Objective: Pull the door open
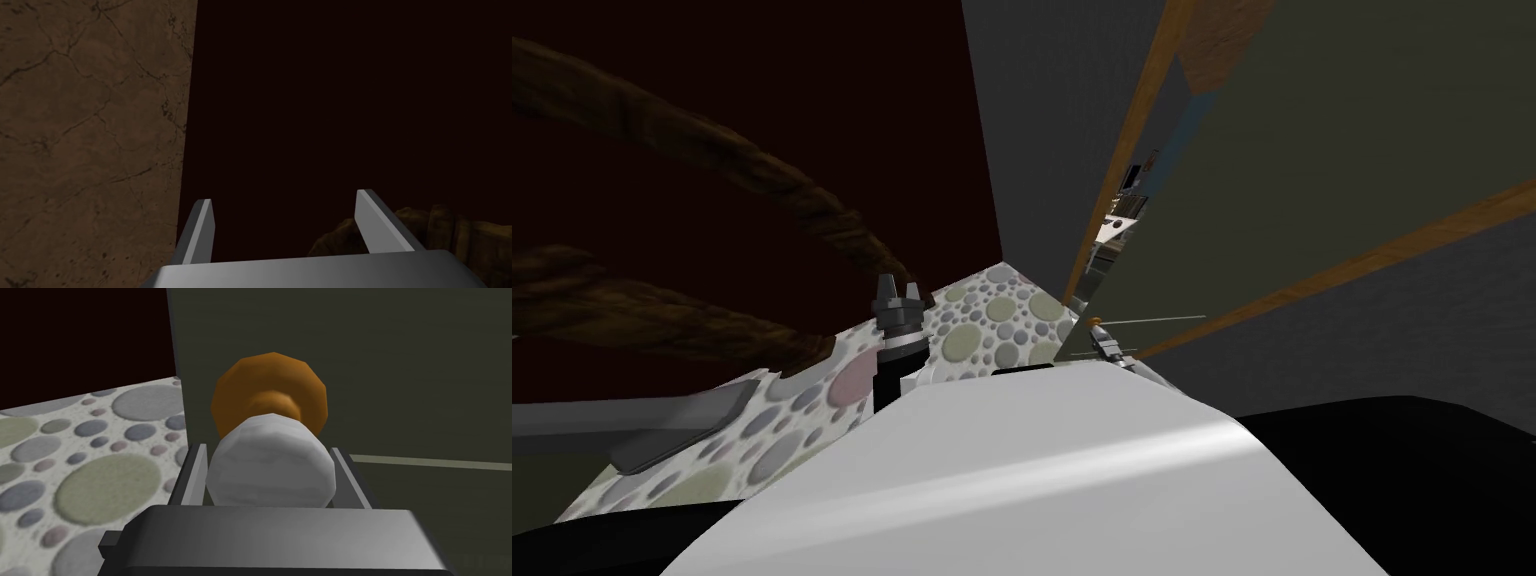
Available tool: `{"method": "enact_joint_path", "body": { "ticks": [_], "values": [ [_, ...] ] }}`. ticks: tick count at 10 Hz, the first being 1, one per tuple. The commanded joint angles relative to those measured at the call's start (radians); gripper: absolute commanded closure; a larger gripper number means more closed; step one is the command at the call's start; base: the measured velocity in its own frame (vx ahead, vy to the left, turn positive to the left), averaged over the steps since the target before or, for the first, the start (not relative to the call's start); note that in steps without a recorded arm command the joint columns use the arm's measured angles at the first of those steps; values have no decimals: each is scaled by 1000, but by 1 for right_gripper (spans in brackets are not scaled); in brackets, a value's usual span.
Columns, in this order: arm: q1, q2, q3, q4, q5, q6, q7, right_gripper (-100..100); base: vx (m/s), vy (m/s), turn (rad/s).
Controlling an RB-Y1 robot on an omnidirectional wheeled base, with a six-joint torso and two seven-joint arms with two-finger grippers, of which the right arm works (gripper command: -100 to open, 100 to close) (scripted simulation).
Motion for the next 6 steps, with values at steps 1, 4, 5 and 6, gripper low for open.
{"method": "enact_joint_path", "body": {
  "ticks": [1, 4, 5, 6],
  "values": [
    [14, -15, 6, 6, 4, -26, -16, 100, -215, -18, 145],
    [24, -30, 18, 24, 13, -65, -38, 100, -196, -52, 133],
    [23, -25, 17, 25, 13, -55, -32, 100, -72, -16, 30],
    [24, -29, 23, 36, 18, -70, -39, 100, -150, -43, 127]
  ]
}}
